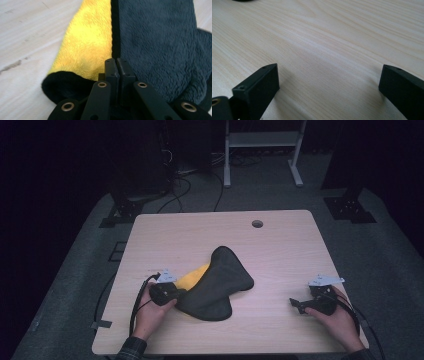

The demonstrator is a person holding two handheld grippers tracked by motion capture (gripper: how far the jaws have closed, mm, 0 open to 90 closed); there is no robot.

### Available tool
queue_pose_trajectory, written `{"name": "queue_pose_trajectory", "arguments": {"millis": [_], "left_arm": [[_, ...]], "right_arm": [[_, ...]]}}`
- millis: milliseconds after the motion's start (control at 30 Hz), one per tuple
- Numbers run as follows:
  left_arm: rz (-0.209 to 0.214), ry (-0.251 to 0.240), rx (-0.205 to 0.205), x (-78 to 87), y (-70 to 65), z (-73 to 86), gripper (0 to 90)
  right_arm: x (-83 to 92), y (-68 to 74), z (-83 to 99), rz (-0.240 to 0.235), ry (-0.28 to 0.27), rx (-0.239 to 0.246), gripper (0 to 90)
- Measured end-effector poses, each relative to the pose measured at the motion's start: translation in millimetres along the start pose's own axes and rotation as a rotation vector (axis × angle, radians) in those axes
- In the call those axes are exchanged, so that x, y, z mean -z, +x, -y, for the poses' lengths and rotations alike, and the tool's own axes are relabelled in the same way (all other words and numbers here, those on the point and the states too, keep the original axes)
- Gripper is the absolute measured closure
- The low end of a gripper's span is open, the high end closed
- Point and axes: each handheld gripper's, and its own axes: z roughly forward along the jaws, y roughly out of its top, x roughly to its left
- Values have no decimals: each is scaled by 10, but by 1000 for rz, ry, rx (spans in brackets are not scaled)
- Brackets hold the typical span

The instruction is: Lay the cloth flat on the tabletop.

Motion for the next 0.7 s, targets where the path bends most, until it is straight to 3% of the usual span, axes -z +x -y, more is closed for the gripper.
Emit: {"name": "queue_pose_trajectory", "arguments": {"millis": [67, 167, 233, 267, 300, 333, 400, 533, 633, 667, 700], "left_arm": [[-17, -67, 35, 97, 101, -80, 879], [-47, -106, 57, 160, 201, -127, 879], [-102, -135, 107, 231, 403, -126, 879], [-102, -135, 107, 231, 403, -126, 880], [-146, -151, 150, 262, 553, -90, 880], [-146, -151, 150, 262, 553, -90, 880], [-192, -161, 211, 299, 743, -3, 880], [-201, -148, 226, 306, 800, 55, 874], [-203, -138, 226, 286, 814, 82, 862], [-203, -138, 226, 286, 814, 82, 846], [-210, -124, 219, 269, 811, 91, 822]], "right_arm": [[0, -1, 0, 1, 0, 1, 20], [-1, 0, -2, 2, 1, -1, 20], [-1, 1, -2, 3, 1, -2, 22], [-1, 1, -2, 3, 1, -2, 22], [-1, 0, -2, 4, 0, -2, 22], [-1, 0, -2, 4, 0, -2, 22], [-1, 0, -2, 4, 0, -2, 23], [0, 1, -1, 4, 0, -3, 27], [46, 0, 12, 4, -32, -5, 274], [46, 0, 12, 4, -32, -5, 274], [98, 3, -14, 1, -16, 0, 376]]}}
